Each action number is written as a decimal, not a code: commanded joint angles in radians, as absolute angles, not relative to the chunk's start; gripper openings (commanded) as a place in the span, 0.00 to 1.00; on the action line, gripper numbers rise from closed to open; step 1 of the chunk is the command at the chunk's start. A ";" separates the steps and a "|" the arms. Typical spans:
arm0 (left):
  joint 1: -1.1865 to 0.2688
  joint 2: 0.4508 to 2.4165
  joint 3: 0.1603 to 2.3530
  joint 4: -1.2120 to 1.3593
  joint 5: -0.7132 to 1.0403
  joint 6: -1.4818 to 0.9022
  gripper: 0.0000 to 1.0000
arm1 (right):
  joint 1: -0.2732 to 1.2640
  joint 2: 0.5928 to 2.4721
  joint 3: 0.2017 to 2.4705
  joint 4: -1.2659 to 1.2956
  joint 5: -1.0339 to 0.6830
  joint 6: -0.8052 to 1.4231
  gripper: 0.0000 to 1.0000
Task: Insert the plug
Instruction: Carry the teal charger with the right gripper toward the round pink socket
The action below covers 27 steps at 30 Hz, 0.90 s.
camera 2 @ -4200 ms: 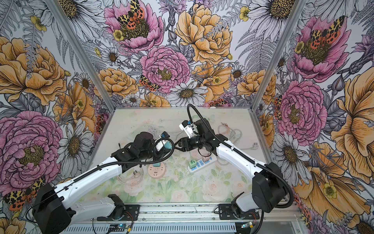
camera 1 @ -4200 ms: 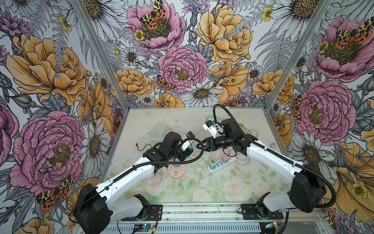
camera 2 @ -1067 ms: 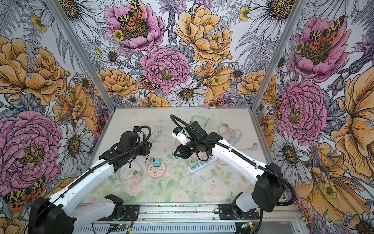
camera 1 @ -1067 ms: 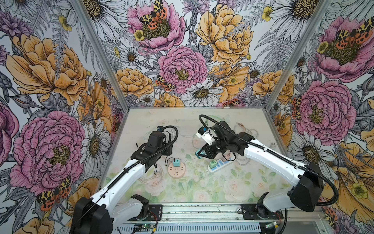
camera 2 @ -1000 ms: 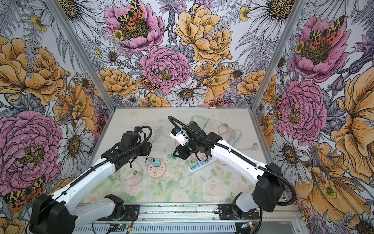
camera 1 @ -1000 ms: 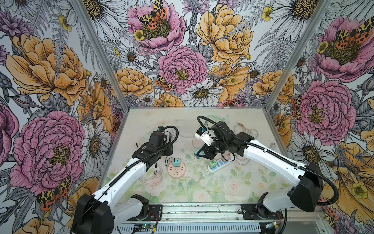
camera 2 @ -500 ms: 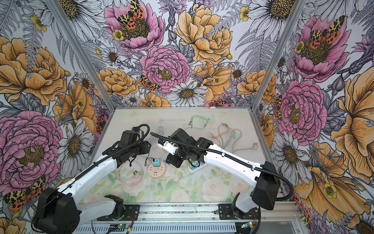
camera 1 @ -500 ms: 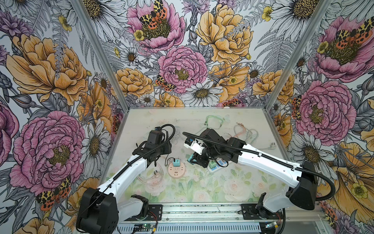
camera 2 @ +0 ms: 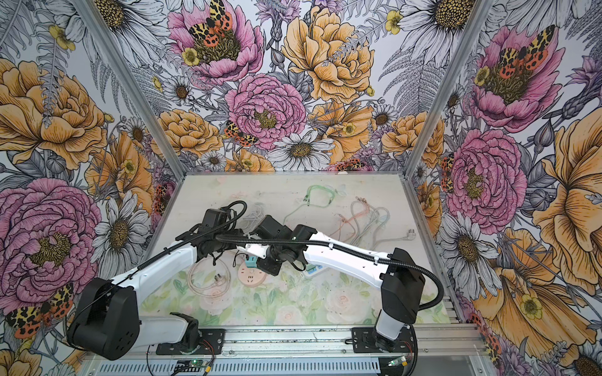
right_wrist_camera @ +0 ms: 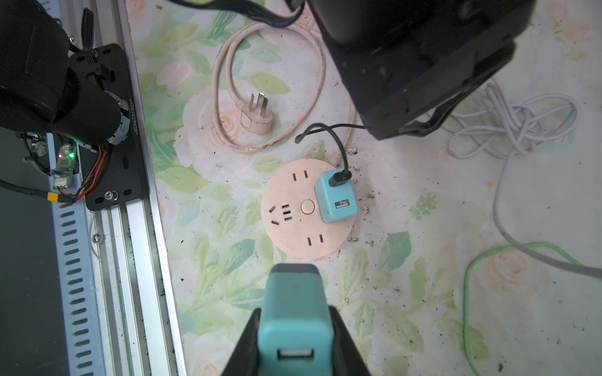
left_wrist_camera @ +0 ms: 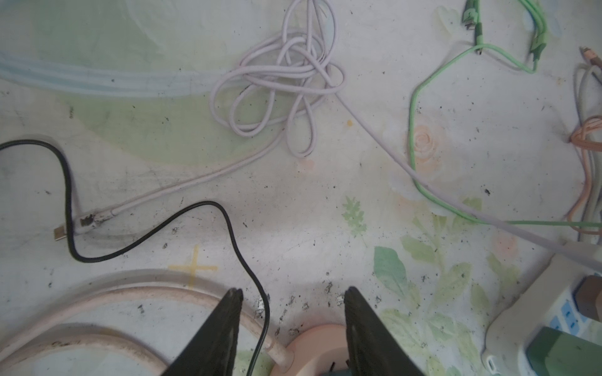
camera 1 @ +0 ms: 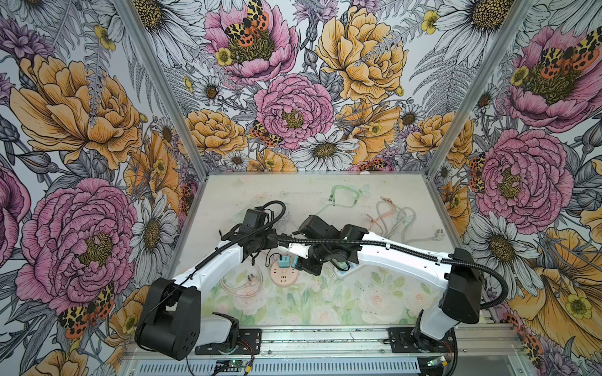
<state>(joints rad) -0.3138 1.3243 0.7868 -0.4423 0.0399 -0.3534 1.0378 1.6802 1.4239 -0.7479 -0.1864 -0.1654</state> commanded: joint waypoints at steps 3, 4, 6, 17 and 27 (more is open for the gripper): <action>-0.297 1.341 0.811 -0.413 0.067 -0.357 0.53 | 1.068 1.742 1.497 -0.749 -0.174 -0.268 0.00; -0.295 1.341 0.810 -0.413 0.067 -0.356 0.53 | 1.071 1.754 1.505 -0.750 -0.176 -0.276 0.00; -0.287 1.339 0.810 -0.414 0.070 -0.355 0.52 | 1.079 1.783 1.524 -0.757 -0.172 -0.294 0.00; -0.248 1.326 0.762 -0.390 0.076 -0.354 0.52 | 1.092 1.882 1.585 -0.789 -0.182 -0.362 0.00; -0.203 1.324 0.757 -0.378 0.102 -0.357 0.53 | 1.092 1.962 1.630 -0.799 -0.176 -0.371 0.00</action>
<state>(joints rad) -0.2218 1.3369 0.7689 -0.4103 0.0719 -0.3531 1.0836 1.9369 1.5902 -0.7994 -0.1795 -0.3603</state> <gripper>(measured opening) 0.526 0.277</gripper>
